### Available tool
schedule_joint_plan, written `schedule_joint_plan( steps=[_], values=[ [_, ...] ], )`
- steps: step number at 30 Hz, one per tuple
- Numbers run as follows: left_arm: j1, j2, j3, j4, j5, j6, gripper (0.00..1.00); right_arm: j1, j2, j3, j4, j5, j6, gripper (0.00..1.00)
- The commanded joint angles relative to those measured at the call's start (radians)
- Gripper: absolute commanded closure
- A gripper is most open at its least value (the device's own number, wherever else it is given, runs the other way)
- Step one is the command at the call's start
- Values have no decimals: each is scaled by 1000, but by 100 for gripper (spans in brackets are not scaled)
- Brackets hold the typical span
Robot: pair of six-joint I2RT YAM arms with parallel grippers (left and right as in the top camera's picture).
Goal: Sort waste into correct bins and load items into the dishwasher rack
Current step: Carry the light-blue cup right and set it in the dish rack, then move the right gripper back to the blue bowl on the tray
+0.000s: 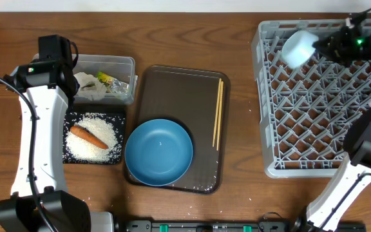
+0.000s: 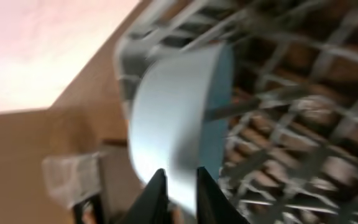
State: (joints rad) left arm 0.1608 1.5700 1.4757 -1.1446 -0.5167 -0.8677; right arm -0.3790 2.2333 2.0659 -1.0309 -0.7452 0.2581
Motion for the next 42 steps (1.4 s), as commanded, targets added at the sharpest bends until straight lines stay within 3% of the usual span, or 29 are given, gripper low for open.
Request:
schedule_joint_plan(
  steps=[1,4,11,17,20,27,34,38,42],
  values=[
    [1,3,1,-3,-23,-9,2,-24,-95,-5,-2,114,5,66],
    [1,3,1,-3,-23,-9,2,-42,-153,-5,-14,166,17,45],
    [1,3,1,-3,-23,-9,2,-30,-313,-5,-51,357,19,42],
    [1,3,1,-3,-22,-9,2,81,-433,-5,-119,360,72,37],
    [1,3,1,-3,-23,-9,2,199,-460,-5,-169,353,69,31],
    [1,3,1,-3,-23,-9,2,571,-439,-89,-293,480,45,30],
    [1,3,1,-3,-23,-9,2,918,-431,-332,-119,487,43,28],
    [1,3,1,-3,-23,-9,2,1106,-431,-444,10,487,-44,27],
    [1,3,1,-3,-23,-9,2,1263,-431,-521,99,493,-108,10]
  ],
)
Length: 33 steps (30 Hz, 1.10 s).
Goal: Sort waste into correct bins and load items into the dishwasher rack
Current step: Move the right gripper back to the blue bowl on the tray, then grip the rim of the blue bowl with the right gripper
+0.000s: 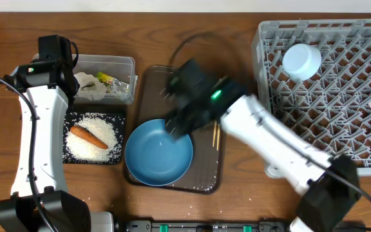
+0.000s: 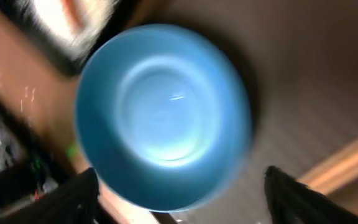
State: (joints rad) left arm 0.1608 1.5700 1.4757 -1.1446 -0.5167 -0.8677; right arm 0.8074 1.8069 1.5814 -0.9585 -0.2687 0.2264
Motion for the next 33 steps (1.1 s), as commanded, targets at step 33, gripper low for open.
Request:
schedule_joint_plan(
  steps=[33],
  values=[
    [1,3,1,-3,-23,-9,2,415,146,-275,421,269,32,23]
  ],
)
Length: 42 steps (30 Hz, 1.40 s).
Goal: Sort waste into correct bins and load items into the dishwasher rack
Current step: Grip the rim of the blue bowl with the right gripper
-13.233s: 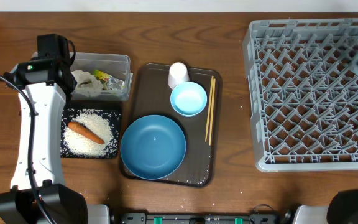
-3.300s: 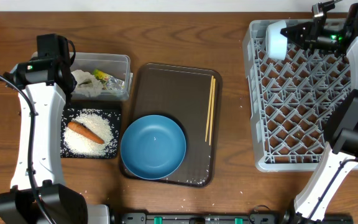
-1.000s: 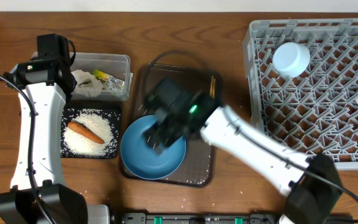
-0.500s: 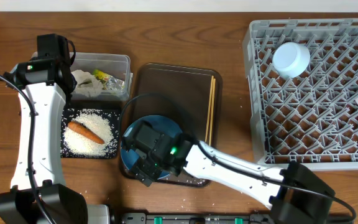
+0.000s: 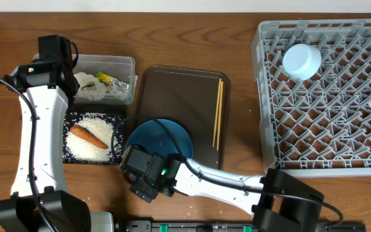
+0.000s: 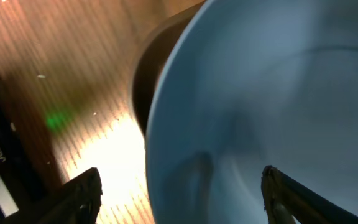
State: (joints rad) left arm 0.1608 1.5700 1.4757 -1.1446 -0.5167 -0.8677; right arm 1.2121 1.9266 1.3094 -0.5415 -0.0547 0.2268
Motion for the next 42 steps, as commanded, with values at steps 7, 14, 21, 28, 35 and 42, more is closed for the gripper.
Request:
schedule_joint_plan(
  steps=[7,14,21,28,35,42],
  values=[
    [1,3,1,-3,-23,-9,2,25,94,-3,19,51,51,25],
    [1,3,1,-3,-23,-9,1,30,97,21,22,51,73,41],
    [1,3,1,-3,-23,-9,2,30,94,120,-39,51,72,77],
    [1,3,1,-3,-22,-9,2,21,93,180,-80,51,80,99],
    [1,3,1,-3,-23,-9,2,-29,78,267,-177,45,89,90],
    [1,3,1,-3,-23,-9,2,-36,81,231,-187,39,87,66]
  ],
)
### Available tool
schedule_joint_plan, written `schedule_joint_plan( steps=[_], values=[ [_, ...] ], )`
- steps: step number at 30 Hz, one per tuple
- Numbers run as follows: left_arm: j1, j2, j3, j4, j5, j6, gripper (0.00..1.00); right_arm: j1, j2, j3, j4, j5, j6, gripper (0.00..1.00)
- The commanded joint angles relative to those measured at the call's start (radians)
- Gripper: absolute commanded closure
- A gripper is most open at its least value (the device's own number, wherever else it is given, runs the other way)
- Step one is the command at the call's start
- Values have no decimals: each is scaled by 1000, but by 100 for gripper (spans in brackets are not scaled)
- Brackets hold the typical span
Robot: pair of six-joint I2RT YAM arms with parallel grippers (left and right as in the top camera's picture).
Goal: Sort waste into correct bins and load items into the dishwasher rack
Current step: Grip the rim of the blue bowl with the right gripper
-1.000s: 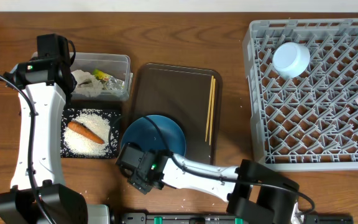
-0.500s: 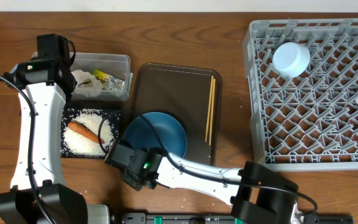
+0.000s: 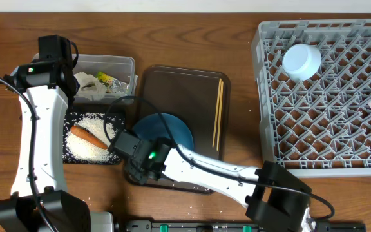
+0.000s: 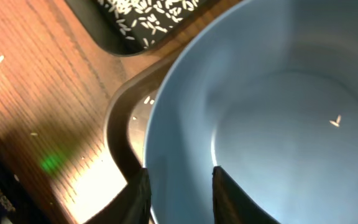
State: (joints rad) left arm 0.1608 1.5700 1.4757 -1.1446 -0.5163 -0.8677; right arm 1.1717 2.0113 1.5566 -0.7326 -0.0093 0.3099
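A blue bowl (image 3: pixel 169 132) sits on the near part of the brown tray (image 3: pixel 185 84). My right gripper (image 3: pixel 140 162) is at the bowl's near-left edge. In the right wrist view the bowl (image 4: pixel 278 124) fills the frame, and the right gripper (image 4: pixel 180 173) is shut on its rim, one finger outside and one inside. A pair of chopsticks (image 3: pixel 218 113) lies along the tray's right side. The grey dishwasher rack (image 3: pixel 327 148) holds a white cup (image 3: pixel 301 60). My left gripper (image 3: pixel 62 64) hangs by the clear bin, its fingers hidden.
A clear bin (image 3: pixel 111 64) with crumpled waste stands left of the tray. In front of it a black tray (image 3: pixel 118 117) holds rice and a carrot (image 3: pixel 87 136). A pink cup and a pale blue one sit at the rack's right edge.
My right gripper was wide open astride the bowl's near-left rim; its fingers have now shut on that rim. The wrist sits slightly farther up the table. The left arm has not moved.
My right gripper held the white cup over the rack's far-left corner. Then the cup stood in the rack and the gripper hung open above the blue bowl. Then it was open at the bowl's near-left rim, and now it grips that rim.
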Motion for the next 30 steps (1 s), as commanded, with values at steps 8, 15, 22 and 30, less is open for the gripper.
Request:
schedule_joint_plan(
  steps=[8,15,22,30],
  values=[
    [1,3,1,-3,-23,-9,2,38,18,-52,74,-55,12,54],
    [1,3,1,-3,-23,-9,2,54,47,-54,89,-4,12,49],
    [1,3,1,-3,-23,-9,2,53,152,-55,106,5,13,49],
    [1,3,1,-3,-23,-9,2,51,158,-32,111,5,27,82]
  ],
)
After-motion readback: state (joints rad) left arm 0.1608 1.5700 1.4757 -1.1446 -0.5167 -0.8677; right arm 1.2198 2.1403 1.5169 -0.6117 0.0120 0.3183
